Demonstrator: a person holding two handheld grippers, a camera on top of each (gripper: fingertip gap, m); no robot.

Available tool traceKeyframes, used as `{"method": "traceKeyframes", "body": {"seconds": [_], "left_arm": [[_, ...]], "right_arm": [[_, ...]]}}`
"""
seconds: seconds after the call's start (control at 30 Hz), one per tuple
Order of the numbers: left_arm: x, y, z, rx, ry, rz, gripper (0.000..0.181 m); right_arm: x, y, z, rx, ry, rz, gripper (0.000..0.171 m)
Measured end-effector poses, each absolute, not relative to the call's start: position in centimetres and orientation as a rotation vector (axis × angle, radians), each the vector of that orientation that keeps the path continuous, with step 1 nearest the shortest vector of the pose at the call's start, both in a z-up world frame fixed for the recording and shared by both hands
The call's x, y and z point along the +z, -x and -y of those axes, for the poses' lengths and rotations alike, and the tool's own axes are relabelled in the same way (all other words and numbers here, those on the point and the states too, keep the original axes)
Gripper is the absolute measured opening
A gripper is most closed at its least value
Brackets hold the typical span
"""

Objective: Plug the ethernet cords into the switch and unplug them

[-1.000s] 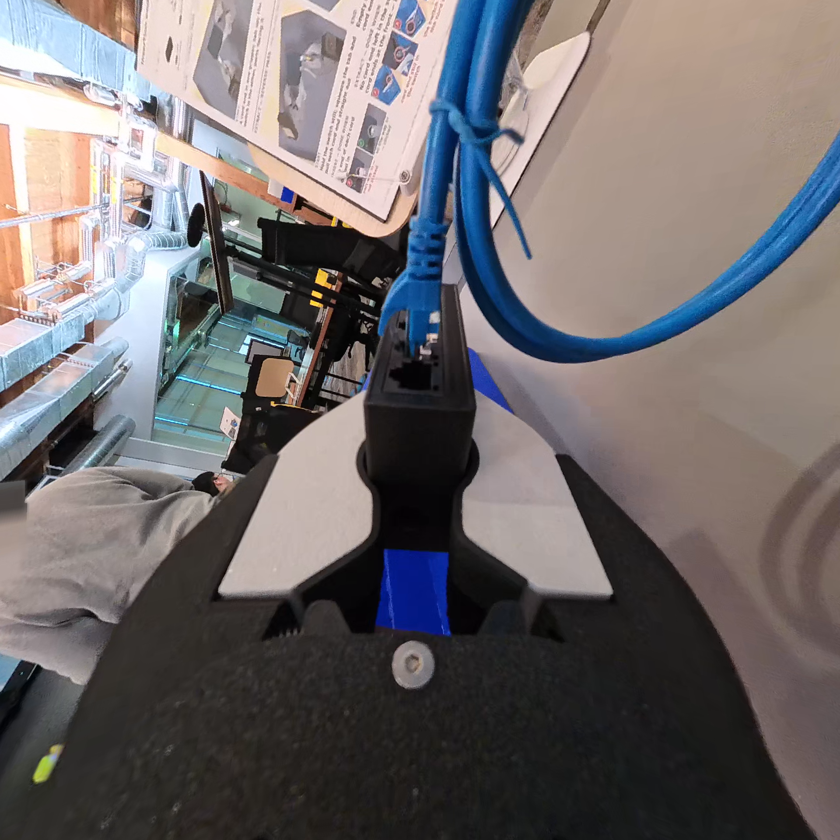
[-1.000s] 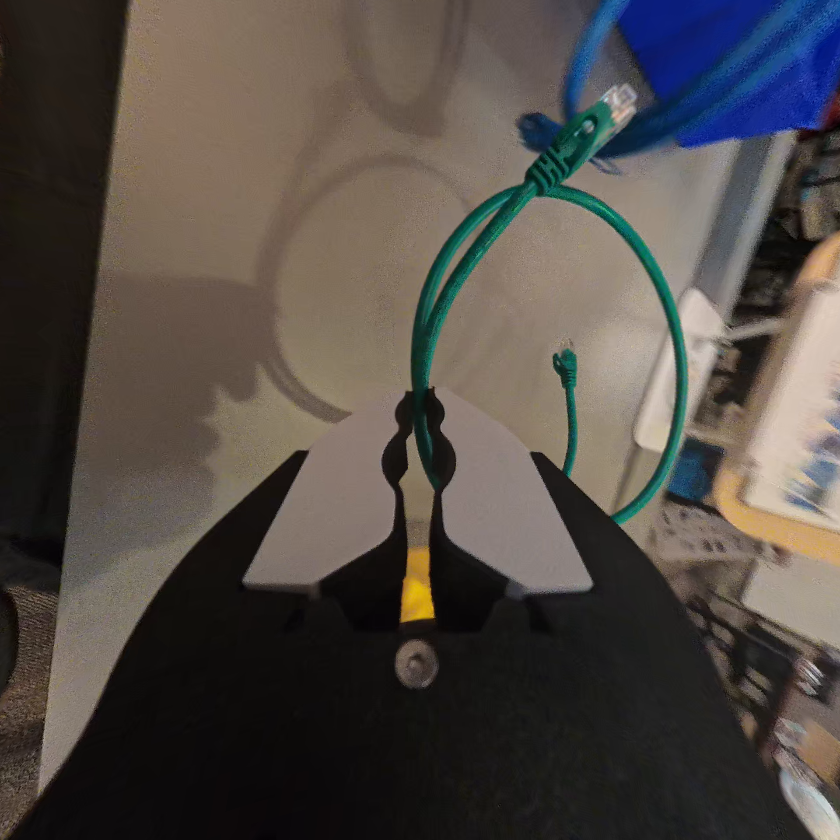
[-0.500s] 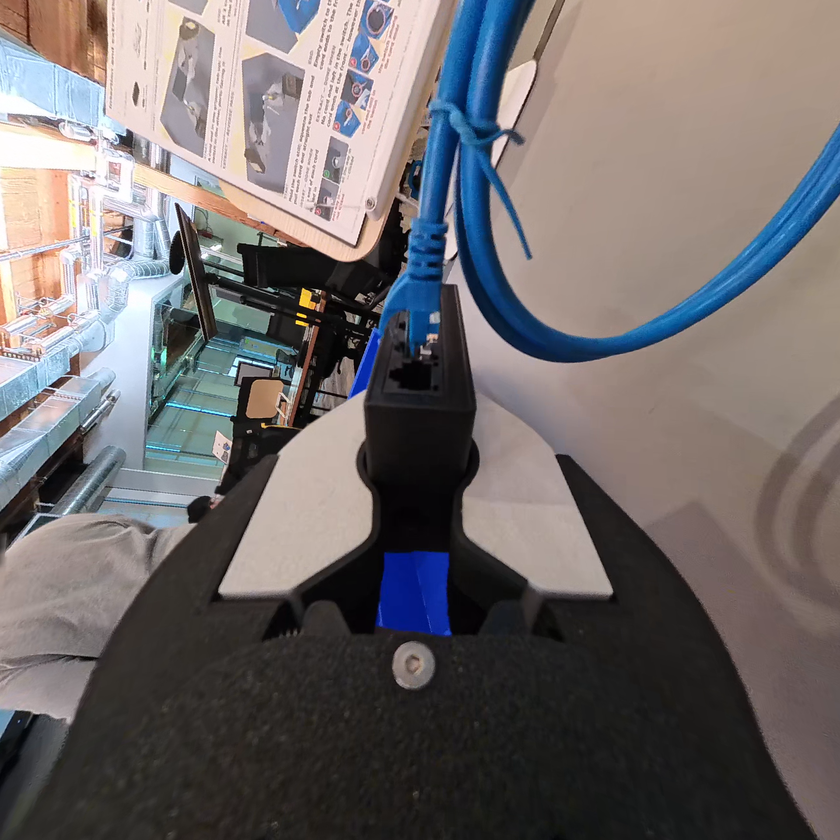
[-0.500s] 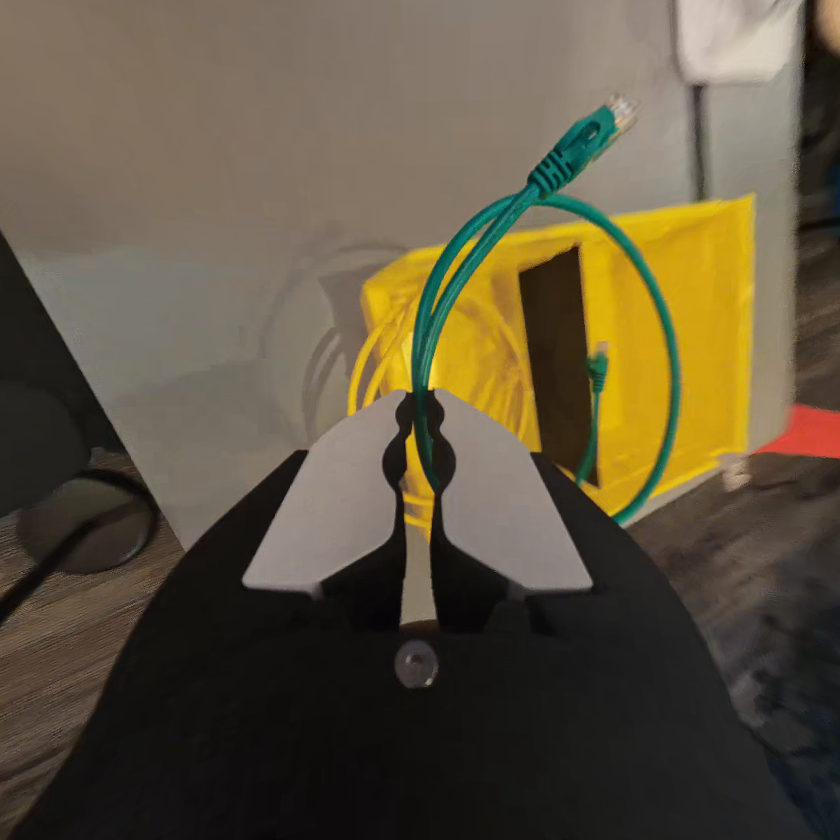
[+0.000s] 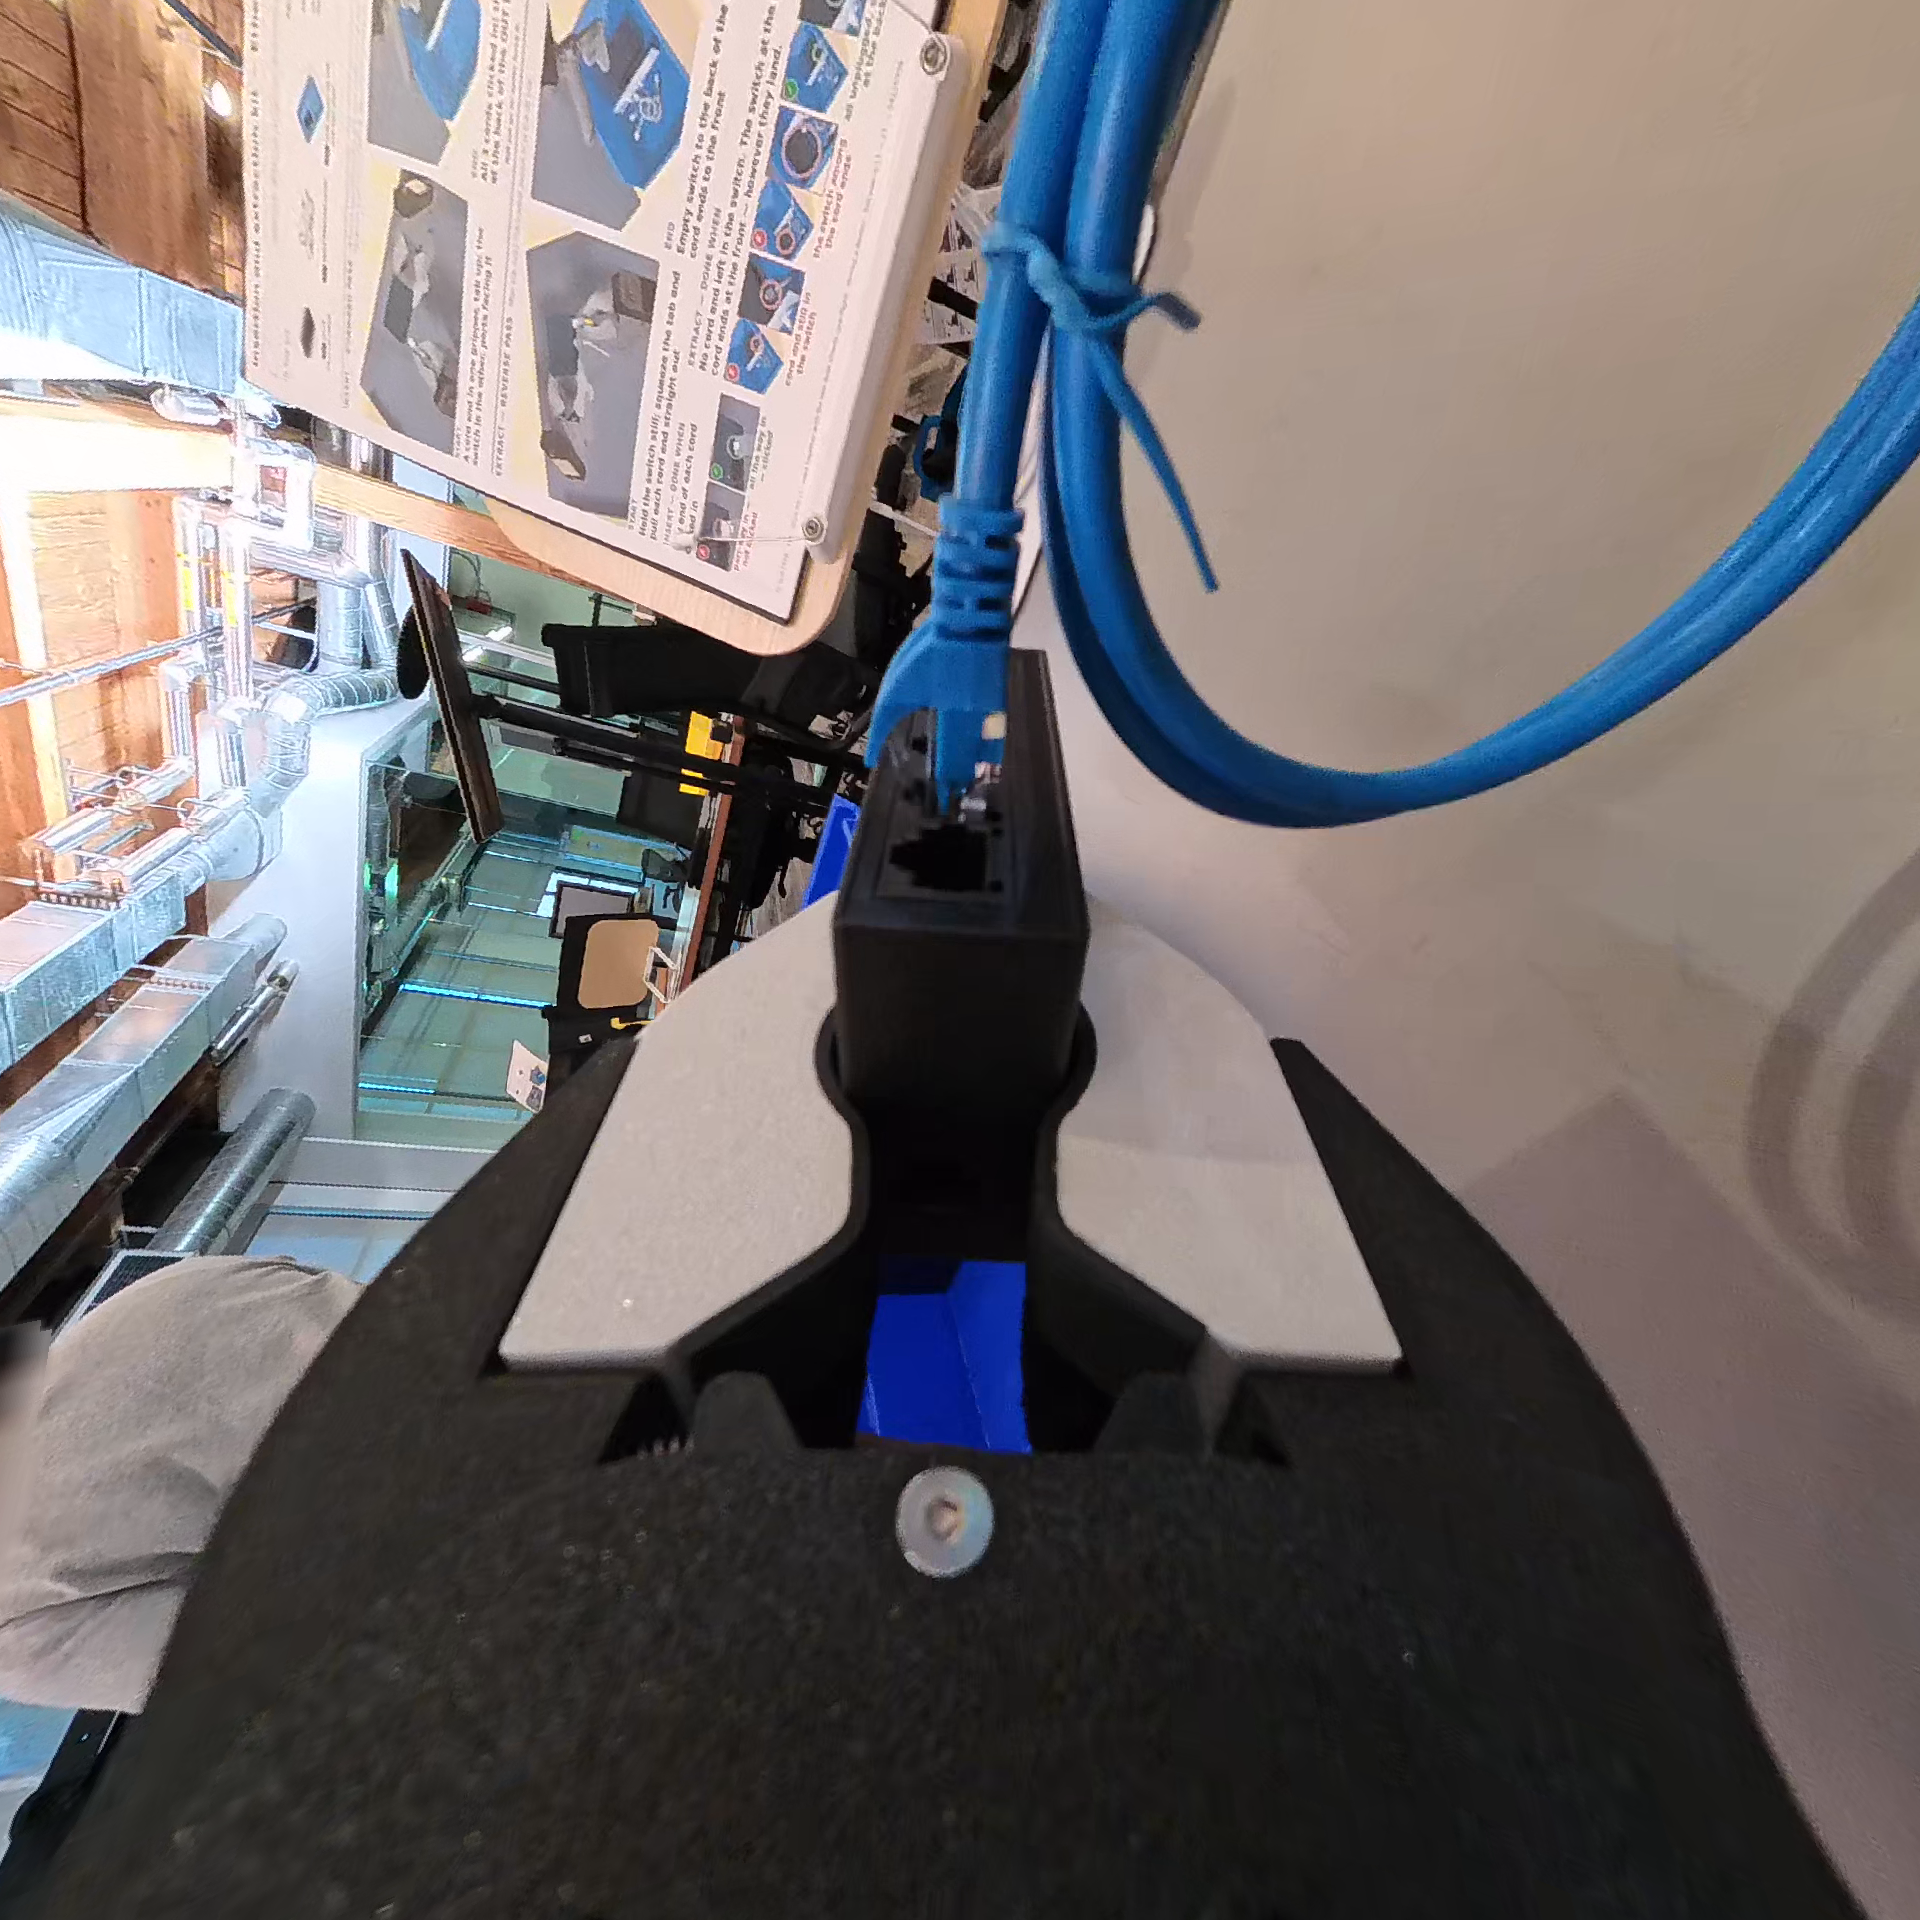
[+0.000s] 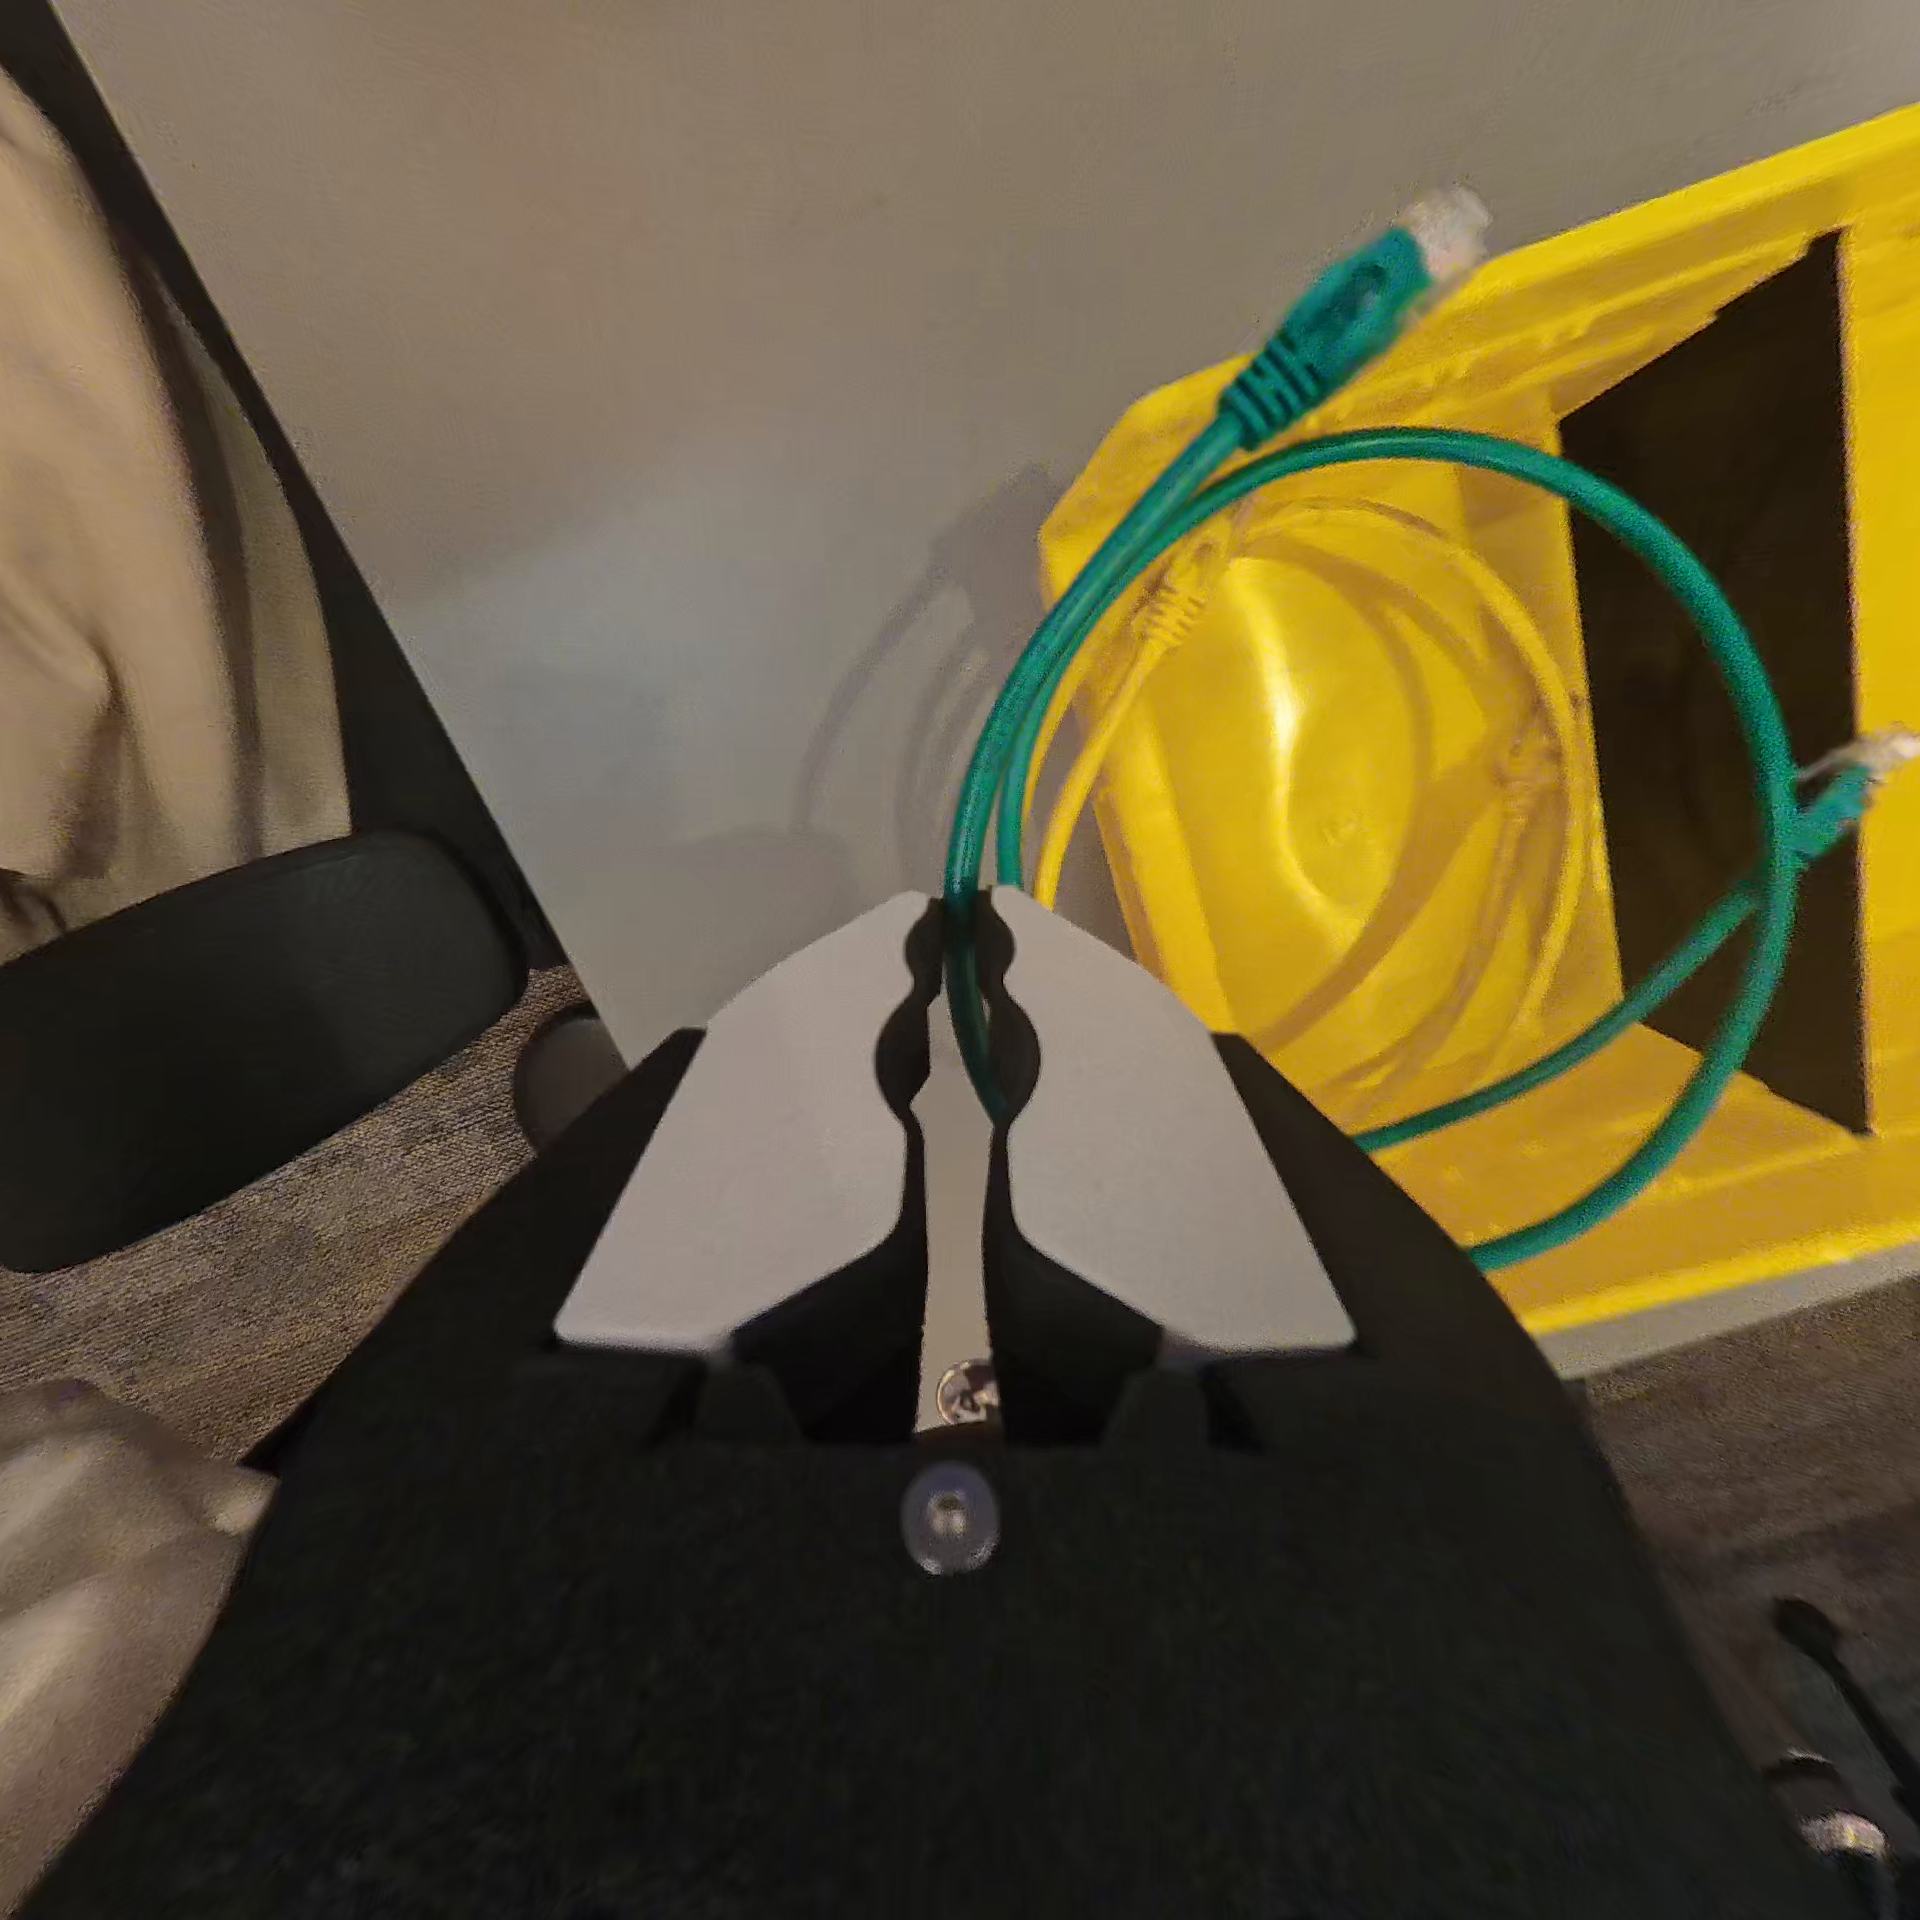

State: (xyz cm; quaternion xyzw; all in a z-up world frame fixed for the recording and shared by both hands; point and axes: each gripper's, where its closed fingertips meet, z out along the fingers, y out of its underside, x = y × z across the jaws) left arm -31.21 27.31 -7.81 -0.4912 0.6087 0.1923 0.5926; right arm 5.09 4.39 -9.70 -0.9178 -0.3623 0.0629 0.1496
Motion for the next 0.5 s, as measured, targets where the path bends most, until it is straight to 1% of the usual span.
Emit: {"method": "traceKeyframes", "body": {"seconds": [0.07,0.23,0.3,0.37,0.5], "left_arm": [[-7.6,31.1,-27.3,0.446,1.136,-1.411,0.03],[-7.7,30.9,-27.2,0.447,1.13,-1.417,0.03],[-7.8,30.8,-27.1,0.447,1.127,-1.422,0.03],[-7.9,30.7,-27.0,0.447,1.125,-1.427,0.03],[-7.8,30.5,-26.8,0.448,1.119,-1.432,0.03]], "right_arm": [[-8.9,-5.9,-3.9,0.114,2.648,1.02,0.006],[-5.5,-6.7,-4.0,-0.107,2.504,1.036,0.005],[-5.4,-7.0,-3.7,-0.081,2.511,1.018,0.005],[-6.4,-7.1,-3.8,-0.039,2.527,1.034,0.005],[-10.5,-7.2,-4.4,0.061,2.628,1.086,0.005]]}}
